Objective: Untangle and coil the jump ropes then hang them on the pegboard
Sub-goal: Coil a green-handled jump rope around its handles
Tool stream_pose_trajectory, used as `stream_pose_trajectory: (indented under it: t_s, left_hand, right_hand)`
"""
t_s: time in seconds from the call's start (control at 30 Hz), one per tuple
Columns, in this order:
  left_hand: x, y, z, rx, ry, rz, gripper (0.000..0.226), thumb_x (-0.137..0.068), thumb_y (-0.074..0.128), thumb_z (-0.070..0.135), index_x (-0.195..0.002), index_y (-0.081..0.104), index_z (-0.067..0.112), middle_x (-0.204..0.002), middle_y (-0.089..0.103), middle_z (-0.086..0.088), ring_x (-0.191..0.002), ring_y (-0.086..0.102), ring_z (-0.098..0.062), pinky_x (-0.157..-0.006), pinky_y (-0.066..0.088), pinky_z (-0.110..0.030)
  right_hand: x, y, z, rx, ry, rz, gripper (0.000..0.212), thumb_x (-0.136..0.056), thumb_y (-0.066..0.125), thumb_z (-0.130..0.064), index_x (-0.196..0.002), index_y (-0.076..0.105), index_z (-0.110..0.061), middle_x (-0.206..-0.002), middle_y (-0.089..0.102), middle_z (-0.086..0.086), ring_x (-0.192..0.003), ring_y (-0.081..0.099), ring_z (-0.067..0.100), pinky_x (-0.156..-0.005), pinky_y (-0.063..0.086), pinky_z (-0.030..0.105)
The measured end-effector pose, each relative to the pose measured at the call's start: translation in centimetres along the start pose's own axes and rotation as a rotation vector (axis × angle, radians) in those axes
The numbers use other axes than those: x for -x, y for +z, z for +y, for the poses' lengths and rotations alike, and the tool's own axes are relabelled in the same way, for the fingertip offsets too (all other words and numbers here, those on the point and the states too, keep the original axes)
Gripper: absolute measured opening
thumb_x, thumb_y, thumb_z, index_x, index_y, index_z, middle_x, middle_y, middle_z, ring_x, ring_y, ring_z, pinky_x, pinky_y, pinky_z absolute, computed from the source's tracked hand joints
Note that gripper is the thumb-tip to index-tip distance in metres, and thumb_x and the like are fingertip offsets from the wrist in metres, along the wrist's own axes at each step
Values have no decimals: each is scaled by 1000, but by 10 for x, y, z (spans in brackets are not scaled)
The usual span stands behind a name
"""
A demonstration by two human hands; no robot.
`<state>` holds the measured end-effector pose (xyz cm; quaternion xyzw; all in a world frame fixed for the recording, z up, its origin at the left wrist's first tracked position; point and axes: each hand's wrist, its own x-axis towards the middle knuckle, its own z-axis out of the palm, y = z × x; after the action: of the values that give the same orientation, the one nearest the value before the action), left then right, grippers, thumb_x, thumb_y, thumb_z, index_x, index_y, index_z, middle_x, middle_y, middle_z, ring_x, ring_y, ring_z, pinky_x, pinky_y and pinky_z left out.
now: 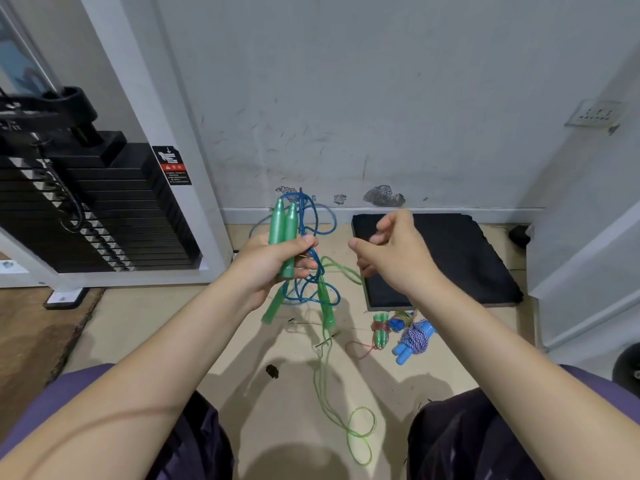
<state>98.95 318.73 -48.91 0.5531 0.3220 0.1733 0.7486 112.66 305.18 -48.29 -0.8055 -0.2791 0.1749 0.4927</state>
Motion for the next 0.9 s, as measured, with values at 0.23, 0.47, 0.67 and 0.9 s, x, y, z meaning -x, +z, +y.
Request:
stream_pose_trajectory:
  t_s: [0.23, 0.47, 0.67, 0.9]
  left_hand:
    - [2, 0, 6, 139, -25, -12, 9, -90, 65, 11, -91, 67, 3, -70, 68, -6, -57, 68, -12, -58, 58, -20]
    - [4, -5, 10, 263, -44, -63, 12, -93, 60, 13, -86, 67, 7, -64, 66, -1, -58, 67, -11, -60, 58, -20]
    - [2, -7, 6, 195, 8, -16, 4, -91, 64, 12, -90, 67, 8, -76, 70, -2, -68, 71, -16, -68, 60, -26]
    - [2, -7, 2, 56, 78, 88, 8, -95, 62, 16, -99, 60, 9, -81, 67, -5, -58, 67, -16, -59, 61, -29]
  right_hand:
    - [16, 18, 0, 174, -156, -214, 31, -76, 82, -27, -90, 58, -12, -79, 63, -2, -66, 53, 6, -69, 48, 26]
    - [18, 22, -5, 37, -42, -309, 19, -86, 75, -27, -88, 70, -8, -72, 63, -2, -51, 50, -3, -51, 40, 11]
    - [23, 19, -7, -16, 72, -462, 18, -91, 68, -14, -98, 71, 3, -66, 61, 7, -41, 47, -3, -41, 33, 6]
    - [21, 12, -7, -8, 77, -495, 14, -91, 65, -8, -97, 71, 4, -65, 59, 4, -46, 50, 0, -43, 34, 7]
